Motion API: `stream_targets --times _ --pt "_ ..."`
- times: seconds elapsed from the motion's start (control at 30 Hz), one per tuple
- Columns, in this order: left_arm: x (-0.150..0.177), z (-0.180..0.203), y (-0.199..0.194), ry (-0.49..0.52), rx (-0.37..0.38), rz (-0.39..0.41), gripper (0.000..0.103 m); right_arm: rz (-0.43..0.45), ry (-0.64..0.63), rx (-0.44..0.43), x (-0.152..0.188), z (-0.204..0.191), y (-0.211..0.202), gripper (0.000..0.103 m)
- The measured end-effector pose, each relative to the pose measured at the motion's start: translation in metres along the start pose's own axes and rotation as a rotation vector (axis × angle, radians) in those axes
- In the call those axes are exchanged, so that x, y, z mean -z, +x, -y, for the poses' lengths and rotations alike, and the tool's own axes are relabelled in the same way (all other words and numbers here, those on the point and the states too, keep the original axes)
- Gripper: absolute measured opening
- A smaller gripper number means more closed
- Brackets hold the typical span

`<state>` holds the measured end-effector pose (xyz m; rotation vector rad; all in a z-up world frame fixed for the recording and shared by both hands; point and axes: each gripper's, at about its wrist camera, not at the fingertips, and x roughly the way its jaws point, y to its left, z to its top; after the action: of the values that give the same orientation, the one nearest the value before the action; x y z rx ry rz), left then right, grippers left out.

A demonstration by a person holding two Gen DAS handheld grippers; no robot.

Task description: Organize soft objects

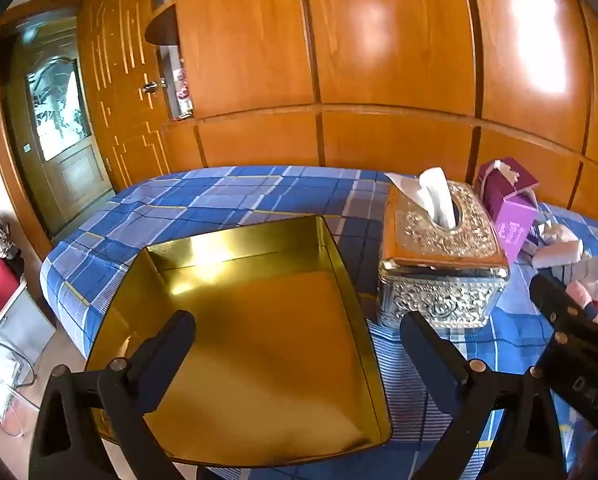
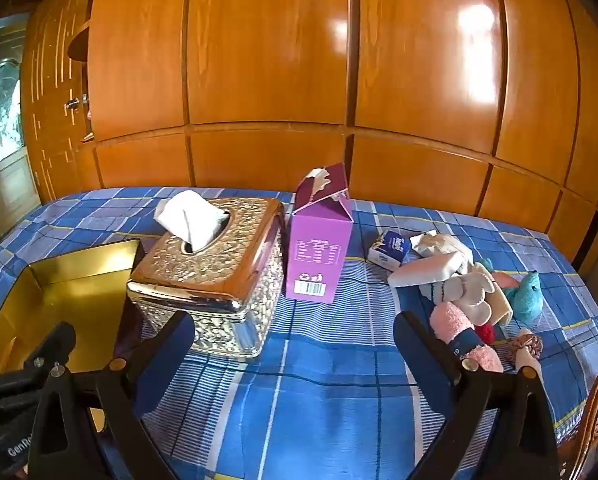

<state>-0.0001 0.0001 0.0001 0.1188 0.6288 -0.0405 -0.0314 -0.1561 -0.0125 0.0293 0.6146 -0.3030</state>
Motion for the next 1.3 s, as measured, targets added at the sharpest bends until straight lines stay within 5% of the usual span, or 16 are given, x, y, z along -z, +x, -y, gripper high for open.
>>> stream_targets --times 0.17,0.53,1.3 --pt "0.004 -0.006 -0.008 -0.004 -0.002 0.033 0.102 -0.024 0.047 -0.031 0.003 0.009 0.006 0.101" --pt "-0.003 0.028 0.006 0.08 0.05 -0.006 0.103 -0.031 0.085 0.091 0.003 0.036 0.016 0.101" --pt "0.0 0.036 0.012 0.098 0.068 -0.038 0.102 -0.059 0.102 0.074 0.007 0.038 0.023 0.101"
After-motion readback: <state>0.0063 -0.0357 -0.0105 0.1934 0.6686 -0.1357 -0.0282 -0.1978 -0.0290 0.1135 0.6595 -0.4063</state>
